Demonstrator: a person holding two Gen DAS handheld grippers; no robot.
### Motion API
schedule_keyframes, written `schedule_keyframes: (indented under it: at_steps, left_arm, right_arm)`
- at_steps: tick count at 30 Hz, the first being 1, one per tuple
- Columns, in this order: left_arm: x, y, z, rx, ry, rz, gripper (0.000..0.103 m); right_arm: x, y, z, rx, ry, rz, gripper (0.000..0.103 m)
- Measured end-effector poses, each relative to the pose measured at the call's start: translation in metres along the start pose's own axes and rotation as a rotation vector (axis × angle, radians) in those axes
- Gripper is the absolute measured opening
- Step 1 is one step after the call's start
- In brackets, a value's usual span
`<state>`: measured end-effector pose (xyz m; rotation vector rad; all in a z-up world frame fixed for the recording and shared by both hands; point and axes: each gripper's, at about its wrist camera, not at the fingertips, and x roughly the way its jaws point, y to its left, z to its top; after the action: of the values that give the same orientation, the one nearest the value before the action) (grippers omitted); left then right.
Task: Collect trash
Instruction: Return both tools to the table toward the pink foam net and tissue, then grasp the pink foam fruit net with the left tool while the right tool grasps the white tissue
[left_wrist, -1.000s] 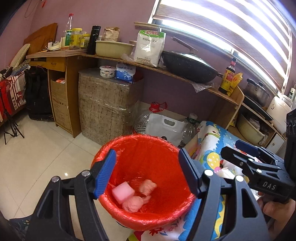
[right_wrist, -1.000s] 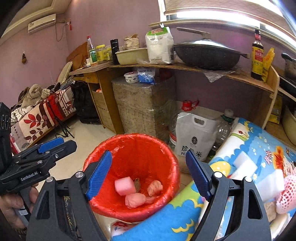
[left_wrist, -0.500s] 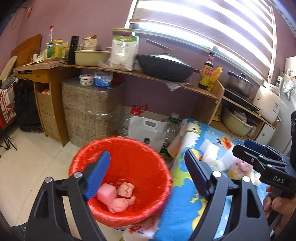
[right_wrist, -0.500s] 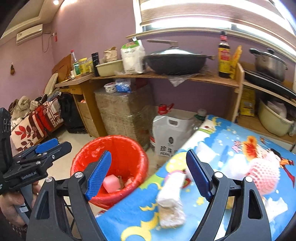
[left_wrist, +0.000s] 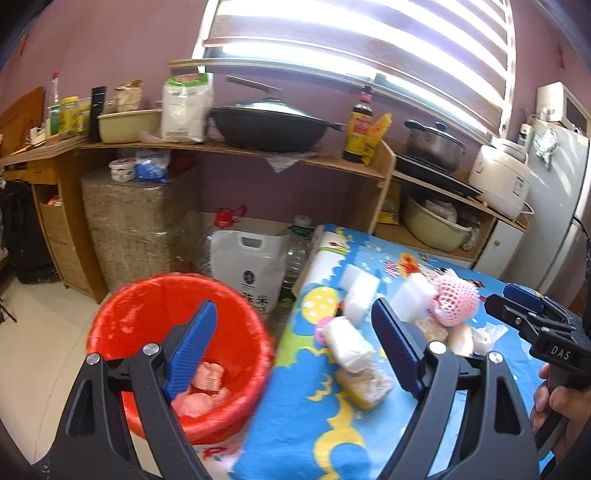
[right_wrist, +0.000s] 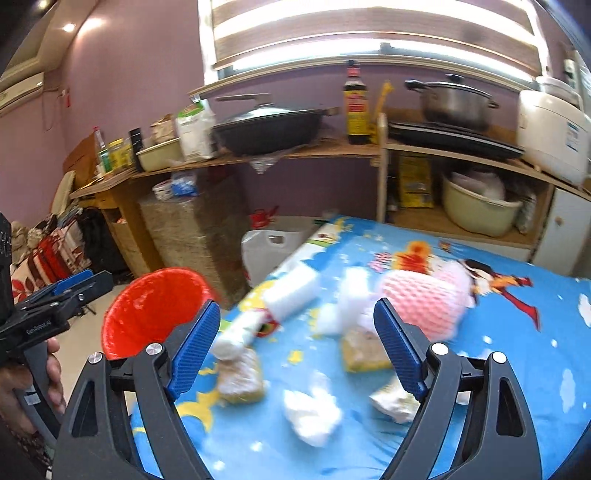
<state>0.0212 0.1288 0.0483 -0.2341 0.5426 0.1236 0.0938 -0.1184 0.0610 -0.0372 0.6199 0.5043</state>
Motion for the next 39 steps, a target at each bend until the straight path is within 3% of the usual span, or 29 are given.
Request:
schedule_keyframes:
  at_steps: [17, 39]
  left_arm:
    - [0.038, -0.087, -0.002, 0.091, 0.056, -0.1, 0.082]
    - [0.123, -0.159, -0.007, 0.117, 0.147, -0.2, 0.082]
  right_arm:
    - [-0.014, -0.101, -0.032, 0.139, 0.024, -0.118, 0.083]
    - [0.056, -0.166, -0.072, 0.207, 0.193, -0.171, 0.081]
